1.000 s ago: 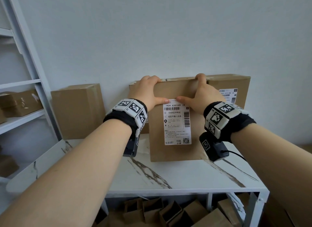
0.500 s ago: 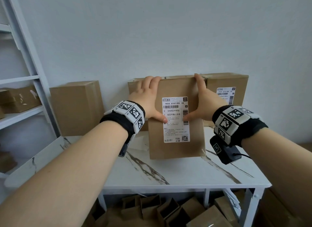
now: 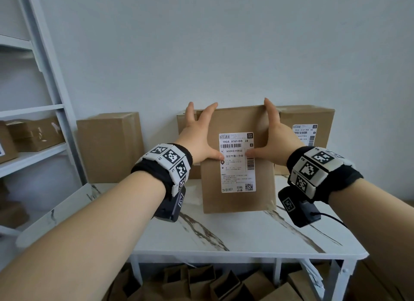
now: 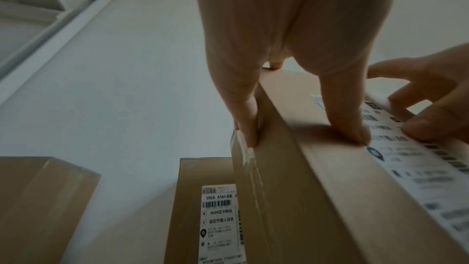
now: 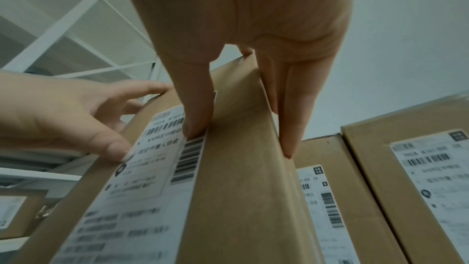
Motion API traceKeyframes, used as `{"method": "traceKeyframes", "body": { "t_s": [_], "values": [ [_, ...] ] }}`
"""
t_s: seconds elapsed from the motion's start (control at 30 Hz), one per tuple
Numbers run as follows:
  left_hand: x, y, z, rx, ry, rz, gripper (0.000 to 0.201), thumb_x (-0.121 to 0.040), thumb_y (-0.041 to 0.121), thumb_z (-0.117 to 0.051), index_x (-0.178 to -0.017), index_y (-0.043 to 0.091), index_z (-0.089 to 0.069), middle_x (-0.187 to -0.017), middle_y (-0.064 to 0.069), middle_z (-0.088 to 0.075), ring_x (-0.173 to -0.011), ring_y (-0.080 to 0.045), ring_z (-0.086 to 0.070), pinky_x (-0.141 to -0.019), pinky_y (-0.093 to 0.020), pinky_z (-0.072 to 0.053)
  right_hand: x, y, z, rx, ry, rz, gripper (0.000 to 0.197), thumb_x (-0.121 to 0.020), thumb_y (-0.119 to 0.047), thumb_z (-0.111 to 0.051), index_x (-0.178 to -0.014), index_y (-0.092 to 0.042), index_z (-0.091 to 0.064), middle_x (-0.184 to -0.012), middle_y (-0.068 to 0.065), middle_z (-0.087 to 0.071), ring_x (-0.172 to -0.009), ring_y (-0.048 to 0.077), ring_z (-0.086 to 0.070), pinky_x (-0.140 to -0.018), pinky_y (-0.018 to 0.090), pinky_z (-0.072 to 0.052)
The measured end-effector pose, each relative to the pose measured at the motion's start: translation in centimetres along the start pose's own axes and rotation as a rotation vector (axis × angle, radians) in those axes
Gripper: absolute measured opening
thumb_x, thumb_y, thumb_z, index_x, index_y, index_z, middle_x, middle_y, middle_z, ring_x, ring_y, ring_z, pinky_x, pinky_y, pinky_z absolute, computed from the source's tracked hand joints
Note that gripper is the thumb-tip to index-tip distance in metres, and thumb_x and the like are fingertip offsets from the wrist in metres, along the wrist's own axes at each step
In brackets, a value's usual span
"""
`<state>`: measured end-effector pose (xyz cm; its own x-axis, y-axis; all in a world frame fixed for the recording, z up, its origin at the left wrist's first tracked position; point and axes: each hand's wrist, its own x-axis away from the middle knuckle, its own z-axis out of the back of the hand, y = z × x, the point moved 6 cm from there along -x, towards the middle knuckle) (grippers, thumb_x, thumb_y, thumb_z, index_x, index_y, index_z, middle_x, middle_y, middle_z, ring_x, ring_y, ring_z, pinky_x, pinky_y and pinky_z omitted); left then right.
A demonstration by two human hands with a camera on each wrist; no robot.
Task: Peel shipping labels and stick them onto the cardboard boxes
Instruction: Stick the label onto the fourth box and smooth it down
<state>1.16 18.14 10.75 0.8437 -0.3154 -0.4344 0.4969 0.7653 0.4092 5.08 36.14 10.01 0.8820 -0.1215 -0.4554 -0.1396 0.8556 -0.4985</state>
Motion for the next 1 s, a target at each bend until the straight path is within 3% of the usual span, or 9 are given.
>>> {"method": "traceKeyframes", "body": {
  "t_s": [0.07,0.17,0.23,0.4,0.63,0.87,1.0],
  "values": [
    [0.0,-0.2,1.1,0.079,0.048,-0.014,0.125,-0.063,0.021,-0.086,-0.148,0.037,0.003,-0.158,-0.011,0.008,-0.145,-0.024,-0.014,-0.112,-0.034,-0.025,0.0,-1.2,0.6,0.003,0.037,0.031,0.121,-0.072,-0.027,-0.079,-0.148,-0.029,0.016,-0.067,-0.001,-0.05,-0.059,0.009,-0.05,-0.05,0.022,-0.037],
    [-0.1,-1.2,3.6,0.192,0.148,-0.004,0.123,-0.068,0.017,-0.083,-0.15,0.022,0.009,-0.158,-0.005,-0.006,-0.145,-0.018,-0.014,-0.113,-0.025,-0.015,-0.3,-3.4,1.1,-0.023,0.086,0.074,0.119,-0.076,-0.025,-0.076,-0.147,-0.026,0.02,-0.066,-0.001,-0.05,-0.057,0.011,-0.05,-0.049,0.022,-0.038],
    [-0.1,-2.3,5.3,0.195,0.173,0.025,0.119,-0.072,0.019,-0.08,-0.15,0.019,0.01,-0.158,-0.004,-0.009,-0.143,-0.018,-0.02,-0.112,-0.024,-0.018,-0.6,-4.7,1.0,-0.065,0.103,0.087,0.118,-0.078,-0.024,-0.074,-0.147,-0.023,0.021,-0.065,0.001,-0.051,-0.057,0.013,-0.051,-0.051,0.025,-0.039],
    [0.6,-5.0,8.9,0.174,0.188,0.038,0.105,-0.072,0.022,-0.08,-0.149,0.026,-0.007,-0.147,-0.012,-0.028,-0.133,-0.024,-0.036,-0.112,-0.041,-0.033,-1.5,-8.1,-0.6,-0.149,0.078,0.116,0.111,-0.08,-0.022,-0.072,-0.149,-0.021,0.015,-0.072,0.001,-0.051,-0.068,0.02,-0.052,-0.067,0.031,-0.041],
    [1.0,-8.8,13.2,0.214,0.276,0.035,0.09,-0.073,0.012,-0.078,-0.144,0.024,-0.024,-0.139,-0.006,-0.037,-0.119,-0.017,-0.045,-0.101,-0.03,-0.042,-3.4,-12.7,-3.5,-0.249,0.066,0.146,0.099,-0.08,-0.017,-0.071,-0.148,-0.021,0.001,-0.09,0.004,-0.054,-0.081,0.023,-0.054,-0.077,0.033,-0.046],
    [0.1,-13.9,15.6,0.157,0.326,0.089,0.087,-0.071,0.01,-0.079,-0.141,0.023,-0.029,-0.14,-0.004,-0.04,-0.126,-0.02,-0.043,-0.106,-0.039,-0.04,-6.5,-16.1,-8.2,-0.311,0.029,0.161,0.074,-0.085,-0.011,-0.062,-0.141,-0.013,-0.013,-0.086,0.006,-0.052,-0.078,0.024,-0.052,-0.069,0.03,-0.038],
    [-0.8,-17.0,15.1,0.162,0.353,0.132,0.081,-0.071,0.01,-0.078,-0.136,0.024,-0.032,-0.135,-0.005,-0.045,-0.121,-0.022,-0.049,-0.102,-0.039,-0.043,-8.3,-16.7,-11.0,-0.308,0.026,0.143,0.065,-0.086,-0.008,-0.06,-0.136,-0.012,-0.019,-0.07,-0.002,-0.045,-0.075,0.025,-0.051,-0.068,0.031,-0.037]
  ]
}}
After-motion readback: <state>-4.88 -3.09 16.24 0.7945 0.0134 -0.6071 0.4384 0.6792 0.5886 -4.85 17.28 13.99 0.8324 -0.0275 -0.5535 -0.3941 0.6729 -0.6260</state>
